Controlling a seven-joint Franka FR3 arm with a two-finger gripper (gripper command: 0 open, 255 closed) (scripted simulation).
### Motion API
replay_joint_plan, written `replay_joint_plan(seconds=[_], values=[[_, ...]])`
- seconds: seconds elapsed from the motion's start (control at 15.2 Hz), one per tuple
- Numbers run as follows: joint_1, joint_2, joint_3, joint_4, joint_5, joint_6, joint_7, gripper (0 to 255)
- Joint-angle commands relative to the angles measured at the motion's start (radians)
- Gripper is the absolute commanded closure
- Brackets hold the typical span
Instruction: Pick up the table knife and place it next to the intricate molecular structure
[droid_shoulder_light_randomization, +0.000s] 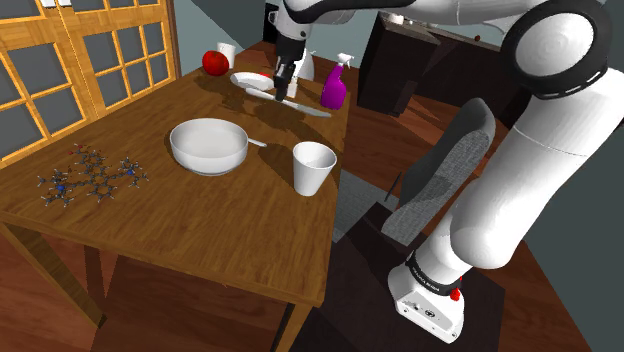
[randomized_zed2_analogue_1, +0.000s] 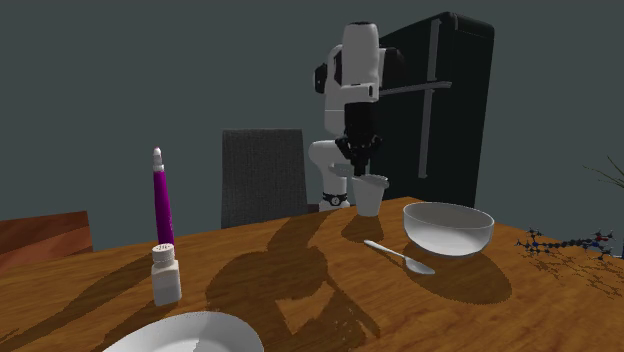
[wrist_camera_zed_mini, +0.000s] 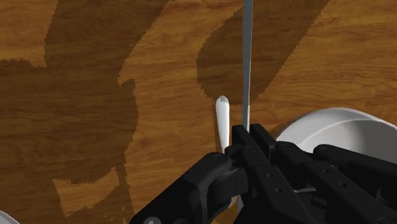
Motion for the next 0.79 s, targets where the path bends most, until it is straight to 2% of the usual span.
replay_joint_plan(seconds=[0.0, 0.73], values=[[0.055, -0.019, 0.049, -0.021, -0.007, 0.003, 0.054, 255], [0.051, -0.033, 0.31, -0.041, -0.034, 0.01, 0.318, 255]])
